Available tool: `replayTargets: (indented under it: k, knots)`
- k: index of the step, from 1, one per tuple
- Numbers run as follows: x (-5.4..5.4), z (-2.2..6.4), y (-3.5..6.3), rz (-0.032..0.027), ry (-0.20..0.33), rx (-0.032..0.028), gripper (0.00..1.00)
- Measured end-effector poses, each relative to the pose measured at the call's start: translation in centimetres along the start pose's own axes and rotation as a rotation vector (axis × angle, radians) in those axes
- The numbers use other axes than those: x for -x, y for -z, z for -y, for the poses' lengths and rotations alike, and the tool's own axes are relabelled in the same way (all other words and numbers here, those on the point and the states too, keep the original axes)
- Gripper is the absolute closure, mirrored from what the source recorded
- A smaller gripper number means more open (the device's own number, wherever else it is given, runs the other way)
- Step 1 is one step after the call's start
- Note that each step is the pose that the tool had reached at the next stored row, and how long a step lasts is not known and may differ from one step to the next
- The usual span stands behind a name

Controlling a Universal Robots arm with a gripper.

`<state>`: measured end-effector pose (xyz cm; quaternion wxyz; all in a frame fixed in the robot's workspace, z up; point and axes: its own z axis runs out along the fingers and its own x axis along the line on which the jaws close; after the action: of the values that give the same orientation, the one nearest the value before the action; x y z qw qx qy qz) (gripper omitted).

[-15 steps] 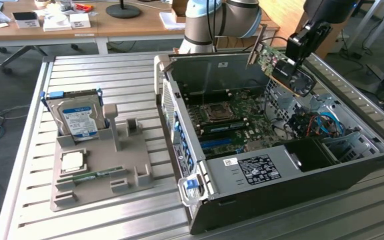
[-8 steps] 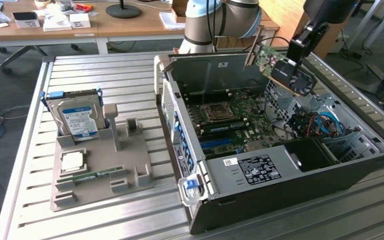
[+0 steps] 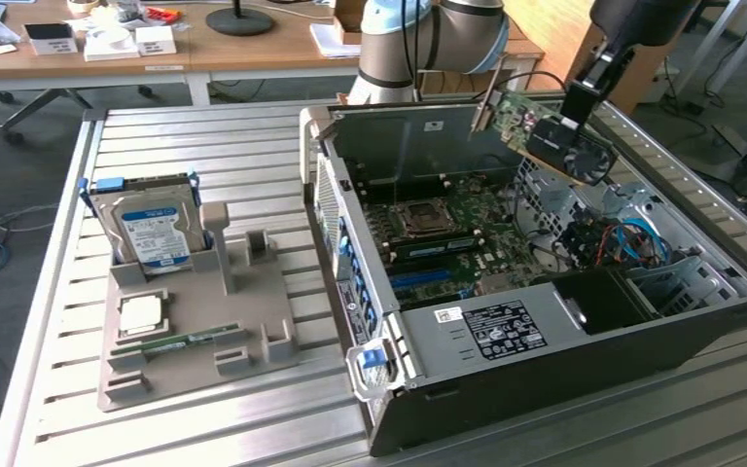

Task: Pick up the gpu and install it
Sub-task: 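Insert the gpu into the slot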

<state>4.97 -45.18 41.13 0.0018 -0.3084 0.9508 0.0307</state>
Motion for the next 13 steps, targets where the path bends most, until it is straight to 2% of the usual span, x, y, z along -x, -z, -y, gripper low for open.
replayTargets:
  k: [13]
  knots:
    - [0.00, 0.00, -0.04, -0.0101, 0.178, 0.0040, 0.73]
